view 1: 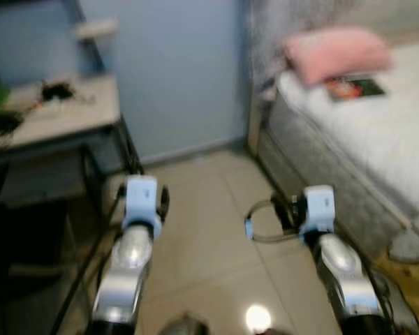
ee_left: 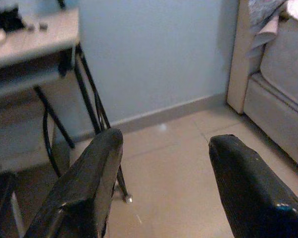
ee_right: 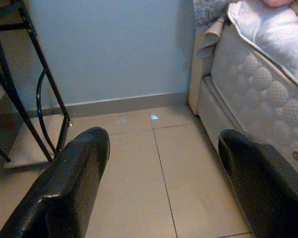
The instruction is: Clean up the room
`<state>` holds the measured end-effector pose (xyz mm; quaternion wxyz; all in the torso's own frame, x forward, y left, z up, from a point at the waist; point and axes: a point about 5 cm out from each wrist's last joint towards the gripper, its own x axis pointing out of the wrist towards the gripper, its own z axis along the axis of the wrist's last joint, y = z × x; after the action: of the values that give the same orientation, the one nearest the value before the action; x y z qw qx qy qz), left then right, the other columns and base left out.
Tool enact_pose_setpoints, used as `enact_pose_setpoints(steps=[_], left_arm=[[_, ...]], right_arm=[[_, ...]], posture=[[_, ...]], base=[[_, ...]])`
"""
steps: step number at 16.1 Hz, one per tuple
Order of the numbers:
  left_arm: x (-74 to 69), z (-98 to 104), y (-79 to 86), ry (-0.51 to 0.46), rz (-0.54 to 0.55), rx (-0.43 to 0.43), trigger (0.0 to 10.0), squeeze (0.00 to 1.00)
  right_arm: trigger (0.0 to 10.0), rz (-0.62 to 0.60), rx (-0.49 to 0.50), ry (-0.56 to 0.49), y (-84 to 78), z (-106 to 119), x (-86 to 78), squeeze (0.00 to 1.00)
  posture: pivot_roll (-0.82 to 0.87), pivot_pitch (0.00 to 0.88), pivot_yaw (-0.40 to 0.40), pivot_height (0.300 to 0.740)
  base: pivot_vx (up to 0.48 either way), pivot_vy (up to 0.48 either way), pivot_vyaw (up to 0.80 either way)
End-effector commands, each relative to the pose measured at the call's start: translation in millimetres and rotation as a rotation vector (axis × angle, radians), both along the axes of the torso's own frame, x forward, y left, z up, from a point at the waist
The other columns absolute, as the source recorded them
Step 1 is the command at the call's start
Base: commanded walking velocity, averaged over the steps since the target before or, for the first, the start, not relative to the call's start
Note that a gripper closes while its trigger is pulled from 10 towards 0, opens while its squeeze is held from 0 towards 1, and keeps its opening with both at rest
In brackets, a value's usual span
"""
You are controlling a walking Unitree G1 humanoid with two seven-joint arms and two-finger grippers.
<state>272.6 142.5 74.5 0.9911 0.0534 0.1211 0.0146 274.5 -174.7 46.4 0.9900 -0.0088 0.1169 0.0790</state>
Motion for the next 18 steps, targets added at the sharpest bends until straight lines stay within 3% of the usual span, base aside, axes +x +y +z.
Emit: enact_pose_setpoints(steps=[1,3,9,10,12,15,18], left_arm=[[8.1,9,6.1,-0.036,0.02,0.011,10.0,0.0],[9.7,8,5.4,-0.029,0.016,0.014,10.0,0.0],[16.0,5,-0.1,-0.028,0.02,0.014,10.0,0.0],[16.6,6,-1.1,-0.036,0.015,0.019,10.0,0.0],[16.5,6,-0.6,-0.043,0.02,0.01,10.0,0.0],[18.2,10,1.3,-0.07,-0.009,-0.018,10.0,0.0],[23.4,17,5.8,-0.103,-0.038,-0.02,10.0,0.0]], right_arm=[[10.0,-0.001,0.006,-0.021,2.3,4,2.9,0.27],[10.0,0.003,-0.002,-0.025,1.0,5,2.1,0.29],[10.0,0.008,-0.054,-0.02,-3.1,3,1.2,0.33],[10.0,0.028,-0.069,-0.024,0.3,4,1.5,0.41],[10.0,0.016,-0.041,-0.016,1.7,3,2.1,0.42],[10.0,-0.039,-0.027,-0.031,-2.8,5,5.0,0.29],[10.0,-0.05,-0.034,-0.065,-2.6,9,6.9,0.25]], posture=[[-0.13,0.0,0.064,0.723],[-0.14,0.0,0.065,0.723],[-0.15,0.0,0.058,0.723],[-0.15,0.0,0.057,0.723],[-0.14,0.0,0.054,0.723],[-0.14,0.0,0.051,0.723],[-0.14,0.0,0.054,0.723]], base=[[0.277,-0.39,0.73],[0.296,-0.371,0.73],[0.0,0.0,0.72],[0.0,0.0,0.71],[0.0,0.0,0.71],[0.097,0.166,0.24],[0.429,0.0,0.0]])
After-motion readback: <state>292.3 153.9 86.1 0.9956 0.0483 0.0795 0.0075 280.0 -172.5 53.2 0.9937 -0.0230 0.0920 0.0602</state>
